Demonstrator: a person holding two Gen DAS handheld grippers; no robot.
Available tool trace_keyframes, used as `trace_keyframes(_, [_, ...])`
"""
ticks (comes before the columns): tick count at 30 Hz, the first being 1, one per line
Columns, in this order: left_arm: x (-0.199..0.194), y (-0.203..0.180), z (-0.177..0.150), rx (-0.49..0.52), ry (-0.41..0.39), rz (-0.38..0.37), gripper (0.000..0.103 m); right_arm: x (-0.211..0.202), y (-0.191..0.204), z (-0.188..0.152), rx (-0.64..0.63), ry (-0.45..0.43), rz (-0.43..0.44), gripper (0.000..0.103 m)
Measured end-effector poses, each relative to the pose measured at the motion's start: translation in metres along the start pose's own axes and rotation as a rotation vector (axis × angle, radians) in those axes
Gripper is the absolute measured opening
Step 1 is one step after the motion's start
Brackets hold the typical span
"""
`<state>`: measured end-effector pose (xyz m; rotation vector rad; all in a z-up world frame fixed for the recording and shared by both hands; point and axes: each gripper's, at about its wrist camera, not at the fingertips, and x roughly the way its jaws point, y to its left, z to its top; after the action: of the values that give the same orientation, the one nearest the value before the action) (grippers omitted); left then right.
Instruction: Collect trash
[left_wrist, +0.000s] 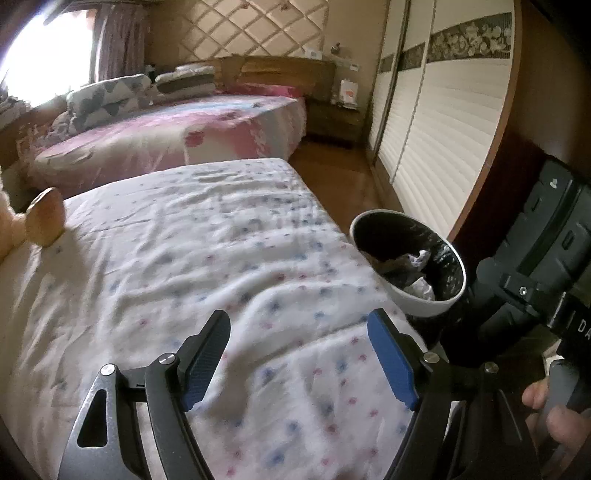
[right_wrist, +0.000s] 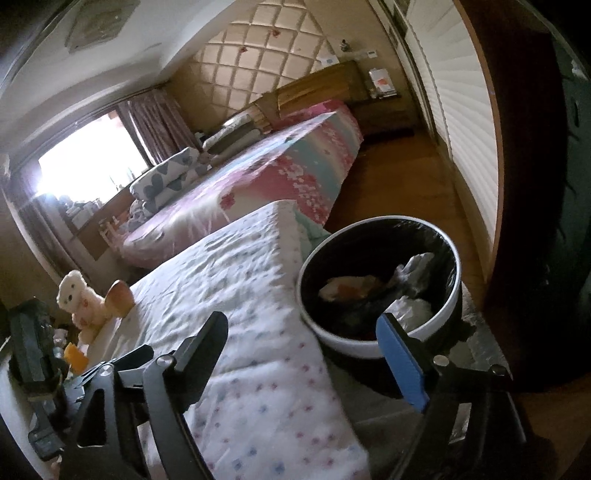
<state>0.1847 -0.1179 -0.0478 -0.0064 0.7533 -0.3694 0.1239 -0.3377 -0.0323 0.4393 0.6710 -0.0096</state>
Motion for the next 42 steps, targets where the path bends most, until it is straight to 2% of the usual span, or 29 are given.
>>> trace_keyframes(5, [-0.031, 0.01, -0.018, -0.013, -0.049, 0.022, 0.077, -0.008, 0.016, -0.018, -0.042, -0.015, -0.002, 0.087])
trace_keyframes(9, [-0.064, 0.015, -0.027, -0.006, -0.124, 0.048, 0.077, -0.019, 0.035, -0.025, -0.104, -0.047, -0.002, 0.087])
trace_keyframes(11, [-0.087, 0.017, -0.031, 0.003, -0.186, 0.071, 0.082, -0.032, 0.048, -0.025, -0.14, -0.091, 0.013, 0.087])
trace_keyframes(12, [-0.097, 0.018, -0.034, 0.005, -0.214, 0.09, 0.089, -0.039, 0.054, -0.024, -0.159, -0.117, 0.015, 0.088])
trace_keyframes(13, [-0.105, 0.019, -0.039, 0.003, -0.237, 0.111, 0.099, -0.05, 0.063, -0.024, -0.19, -0.163, 0.018, 0.095])
trace_keyframes(14, [-0.114, 0.021, -0.045, -0.004, -0.26, 0.133, 0.103, -0.058, 0.069, -0.024, -0.21, -0.199, 0.015, 0.103])
trace_keyframes(16, [-0.126, 0.023, -0.056, -0.017, -0.288, 0.172, 0.103, -0.067, 0.076, -0.027, -0.235, -0.244, 0.008, 0.103])
trace_keyframes(19, [-0.13, 0.025, -0.068, -0.028, -0.287, 0.213, 0.103, -0.068, 0.086, -0.034, -0.272, -0.265, 0.009, 0.103])
trace_keyframes(25, [-0.137, 0.028, -0.08, -0.044, -0.292, 0.26, 0.103, -0.058, 0.094, -0.049, -0.297, -0.25, 0.017, 0.103])
trace_keyframes(42, [-0.135, 0.035, -0.081, -0.04, -0.323, 0.281, 0.103, -0.057, 0.107, -0.06, -0.339, -0.261, 0.014, 0.103])
